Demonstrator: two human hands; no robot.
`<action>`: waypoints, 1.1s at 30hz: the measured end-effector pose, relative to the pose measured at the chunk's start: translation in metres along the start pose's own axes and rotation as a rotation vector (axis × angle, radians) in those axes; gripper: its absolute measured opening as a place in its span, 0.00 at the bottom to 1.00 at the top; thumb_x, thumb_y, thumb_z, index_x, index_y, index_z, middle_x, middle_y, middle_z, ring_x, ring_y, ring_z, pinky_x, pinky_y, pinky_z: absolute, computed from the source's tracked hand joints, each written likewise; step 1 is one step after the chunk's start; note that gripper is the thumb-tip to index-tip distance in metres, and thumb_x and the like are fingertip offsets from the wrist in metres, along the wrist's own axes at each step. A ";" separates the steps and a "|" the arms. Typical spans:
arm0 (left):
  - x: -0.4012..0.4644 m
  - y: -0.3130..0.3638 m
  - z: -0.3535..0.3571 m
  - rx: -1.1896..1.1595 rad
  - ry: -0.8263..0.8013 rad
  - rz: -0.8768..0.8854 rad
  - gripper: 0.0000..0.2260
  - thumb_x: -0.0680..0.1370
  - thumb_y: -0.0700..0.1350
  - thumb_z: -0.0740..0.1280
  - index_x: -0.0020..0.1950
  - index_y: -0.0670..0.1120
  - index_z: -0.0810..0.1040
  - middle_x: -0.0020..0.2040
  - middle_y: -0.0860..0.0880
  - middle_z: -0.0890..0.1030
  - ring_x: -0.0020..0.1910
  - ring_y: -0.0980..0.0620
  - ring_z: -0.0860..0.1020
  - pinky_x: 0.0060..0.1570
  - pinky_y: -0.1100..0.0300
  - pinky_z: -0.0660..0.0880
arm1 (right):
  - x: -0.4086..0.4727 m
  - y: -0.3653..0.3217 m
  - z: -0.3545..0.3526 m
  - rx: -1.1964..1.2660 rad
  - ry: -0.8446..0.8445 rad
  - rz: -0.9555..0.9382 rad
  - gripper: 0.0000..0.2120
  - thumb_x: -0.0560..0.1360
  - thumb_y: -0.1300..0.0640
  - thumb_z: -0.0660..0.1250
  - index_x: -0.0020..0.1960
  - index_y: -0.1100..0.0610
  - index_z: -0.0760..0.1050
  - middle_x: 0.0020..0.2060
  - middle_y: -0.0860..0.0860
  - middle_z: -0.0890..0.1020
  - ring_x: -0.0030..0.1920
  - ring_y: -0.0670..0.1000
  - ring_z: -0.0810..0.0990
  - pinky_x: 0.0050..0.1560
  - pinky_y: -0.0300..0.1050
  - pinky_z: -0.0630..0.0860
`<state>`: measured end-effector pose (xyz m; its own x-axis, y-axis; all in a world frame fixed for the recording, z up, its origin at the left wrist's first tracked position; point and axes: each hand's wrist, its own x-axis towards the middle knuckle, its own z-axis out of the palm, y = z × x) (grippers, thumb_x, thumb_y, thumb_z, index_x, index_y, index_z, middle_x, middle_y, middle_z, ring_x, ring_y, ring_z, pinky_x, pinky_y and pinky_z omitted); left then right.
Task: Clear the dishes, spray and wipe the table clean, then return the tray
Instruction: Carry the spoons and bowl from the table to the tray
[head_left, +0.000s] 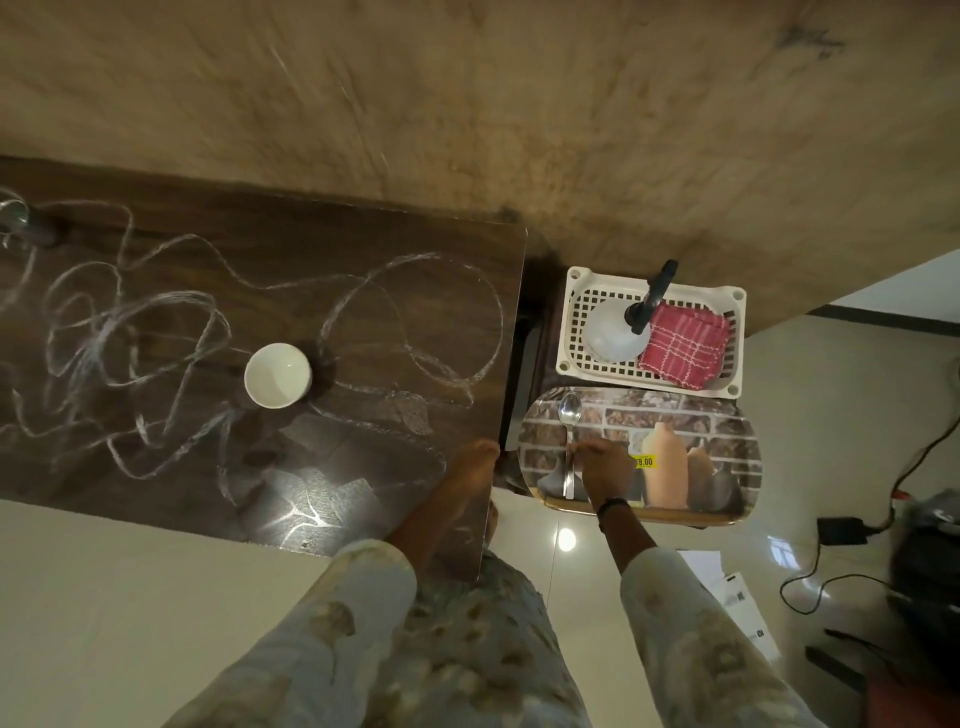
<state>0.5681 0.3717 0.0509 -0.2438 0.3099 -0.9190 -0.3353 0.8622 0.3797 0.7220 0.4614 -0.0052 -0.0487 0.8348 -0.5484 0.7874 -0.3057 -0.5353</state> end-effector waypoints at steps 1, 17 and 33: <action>-0.008 0.001 -0.006 -0.030 -0.018 0.015 0.13 0.82 0.42 0.56 0.64 0.38 0.71 0.48 0.47 0.74 0.47 0.51 0.73 0.47 0.59 0.71 | -0.004 -0.003 -0.003 0.034 0.007 -0.026 0.06 0.73 0.63 0.68 0.43 0.63 0.84 0.41 0.58 0.85 0.42 0.56 0.81 0.41 0.42 0.71; -0.069 -0.014 -0.217 -0.644 0.105 0.099 0.13 0.81 0.40 0.54 0.40 0.45 0.74 0.27 0.53 0.81 0.35 0.52 0.77 0.39 0.61 0.69 | -0.095 -0.220 0.094 0.371 -0.601 -0.360 0.07 0.79 0.62 0.63 0.53 0.64 0.78 0.41 0.53 0.81 0.42 0.46 0.80 0.45 0.35 0.79; -0.040 -0.083 -0.400 -0.752 0.258 0.043 0.13 0.80 0.41 0.58 0.59 0.36 0.76 0.51 0.43 0.79 0.43 0.50 0.77 0.46 0.61 0.74 | -0.084 -0.238 0.316 -0.086 -0.583 0.061 0.20 0.80 0.56 0.59 0.66 0.70 0.69 0.63 0.65 0.74 0.61 0.62 0.74 0.56 0.42 0.75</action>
<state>0.2413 0.1278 0.0990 -0.4423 0.1548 -0.8834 -0.8228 0.3218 0.4684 0.3443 0.3197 -0.0345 -0.3126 0.4203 -0.8518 0.8450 -0.2866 -0.4515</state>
